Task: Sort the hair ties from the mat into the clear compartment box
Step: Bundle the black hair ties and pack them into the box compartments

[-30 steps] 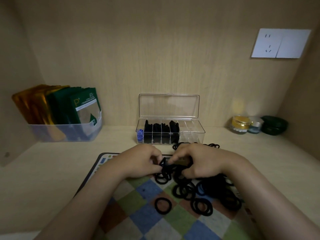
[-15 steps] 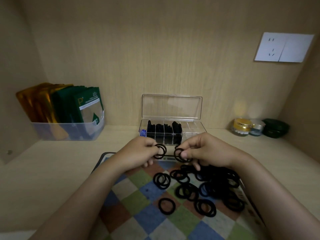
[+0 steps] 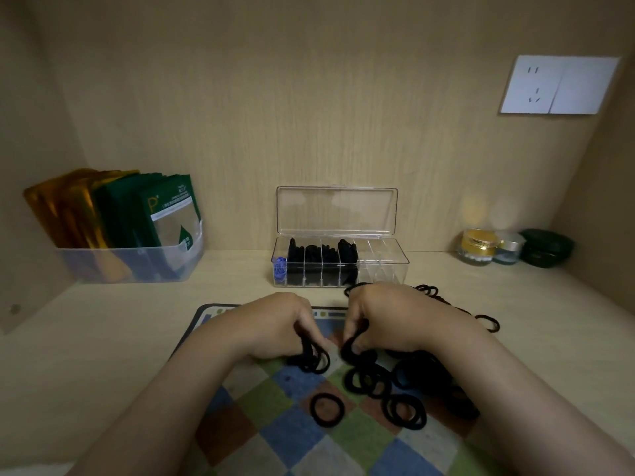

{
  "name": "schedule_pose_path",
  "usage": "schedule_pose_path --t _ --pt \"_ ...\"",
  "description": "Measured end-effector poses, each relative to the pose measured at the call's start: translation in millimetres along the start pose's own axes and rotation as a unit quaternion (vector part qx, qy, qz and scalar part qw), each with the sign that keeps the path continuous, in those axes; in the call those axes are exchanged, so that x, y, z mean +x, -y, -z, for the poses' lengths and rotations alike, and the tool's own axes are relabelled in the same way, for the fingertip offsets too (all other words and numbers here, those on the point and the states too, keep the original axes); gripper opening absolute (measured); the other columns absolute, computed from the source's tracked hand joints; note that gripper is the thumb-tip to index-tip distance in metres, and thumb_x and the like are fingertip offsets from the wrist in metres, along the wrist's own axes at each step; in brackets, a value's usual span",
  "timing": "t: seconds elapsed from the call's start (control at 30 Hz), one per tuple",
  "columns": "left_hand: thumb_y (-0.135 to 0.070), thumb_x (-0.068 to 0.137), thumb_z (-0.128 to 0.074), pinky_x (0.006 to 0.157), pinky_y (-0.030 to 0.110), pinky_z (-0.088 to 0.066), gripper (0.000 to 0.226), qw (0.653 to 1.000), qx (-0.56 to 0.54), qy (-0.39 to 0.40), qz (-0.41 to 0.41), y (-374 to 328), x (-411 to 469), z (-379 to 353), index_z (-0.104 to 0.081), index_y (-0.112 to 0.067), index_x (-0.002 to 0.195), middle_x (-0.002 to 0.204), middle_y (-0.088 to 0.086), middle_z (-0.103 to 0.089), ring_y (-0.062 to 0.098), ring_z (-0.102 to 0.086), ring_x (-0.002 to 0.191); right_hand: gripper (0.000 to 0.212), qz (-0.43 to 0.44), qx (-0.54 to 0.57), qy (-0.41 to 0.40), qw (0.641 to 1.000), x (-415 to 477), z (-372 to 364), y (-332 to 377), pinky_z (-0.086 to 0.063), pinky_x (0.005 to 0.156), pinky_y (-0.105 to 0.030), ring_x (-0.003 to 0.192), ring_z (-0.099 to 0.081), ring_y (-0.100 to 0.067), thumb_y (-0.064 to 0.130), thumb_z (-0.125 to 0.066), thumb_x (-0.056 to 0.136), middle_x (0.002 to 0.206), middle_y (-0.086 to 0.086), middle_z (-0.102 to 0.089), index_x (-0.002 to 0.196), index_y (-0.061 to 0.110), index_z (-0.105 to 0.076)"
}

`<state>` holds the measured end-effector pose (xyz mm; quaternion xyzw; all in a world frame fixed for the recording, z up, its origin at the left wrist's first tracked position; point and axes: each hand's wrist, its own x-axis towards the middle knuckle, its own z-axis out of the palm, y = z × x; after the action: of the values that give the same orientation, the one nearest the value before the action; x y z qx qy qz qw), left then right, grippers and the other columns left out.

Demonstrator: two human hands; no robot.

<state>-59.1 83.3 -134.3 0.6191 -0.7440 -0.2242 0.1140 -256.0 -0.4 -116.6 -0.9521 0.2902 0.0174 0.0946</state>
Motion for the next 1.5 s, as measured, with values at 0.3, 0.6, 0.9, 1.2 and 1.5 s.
schedule_pose_path --t 0.3,0.6,0.9,1.2,1.5 --pt "-0.024 0.087 -0.072 0.058 0.014 -0.044 0.005 0.991 -0.082 -0.017 0.100 -8 5 14 -0.071 -0.029 0.084 0.070 -0.013 -0.068 -0.005 -0.058 0.056 0.018 -0.019 0.224 -0.091 0.970 -16 24 -27 -0.044 0.062 -0.008 0.063 -0.062 0.010 0.011 -0.068 0.091 0.080 0.015 -0.072 0.099 0.024 -0.077" --pt "-0.013 0.088 -0.071 0.064 0.024 -0.055 0.015 0.967 -0.215 -0.005 0.135 -11 6 15 -0.069 -0.016 0.102 0.083 0.002 -0.076 0.010 -0.064 0.069 0.027 -0.057 -0.030 -0.020 0.998 0 4 -21 -0.051 0.079 -0.030 0.100 -0.062 -0.012 0.034 -0.066 0.086 0.112 0.015 -0.066 0.112 0.041 -0.072" --pt "-0.013 0.088 -0.072 0.077 0.030 -0.061 0.016 0.901 -0.369 -0.184 0.131 -10 18 -6 -0.072 -0.018 0.103 0.088 0.005 -0.078 0.015 -0.074 0.084 0.010 -0.051 0.036 -0.076 0.995 -2 3 -22 -0.052 0.074 -0.029 0.080 -0.063 -0.005 0.036 -0.070 0.081 0.086 0.015 -0.070 0.090 0.033 -0.072" --pt "-0.016 0.094 -0.065 0.080 0.030 -0.061 0.025 0.819 -0.545 -0.148 0.098 -15 28 -18 -0.073 -0.010 0.117 0.104 0.011 -0.077 0.023 -0.074 0.097 0.007 -0.059 0.364 -0.177 0.913 11 -8 -9 -0.050 0.063 -0.029 0.059 -0.058 -0.007 0.018 -0.075 0.083 0.065 0.002 -0.068 0.075 0.020 -0.075" --pt "-0.019 0.091 -0.069 0.085 0.028 -0.059 0.029 0.846 -0.516 -0.124 0.054 -13 25 -16 -0.072 -0.010 0.118 0.112 0.006 -0.075 0.016 -0.071 0.105 0.007 -0.079 0.313 -0.241 0.915 17 -16 -5 -0.050 0.059 -0.019 0.059 -0.058 0.000 0.020 -0.078 0.079 0.071 0.005 -0.069 0.077 0.022 -0.072"
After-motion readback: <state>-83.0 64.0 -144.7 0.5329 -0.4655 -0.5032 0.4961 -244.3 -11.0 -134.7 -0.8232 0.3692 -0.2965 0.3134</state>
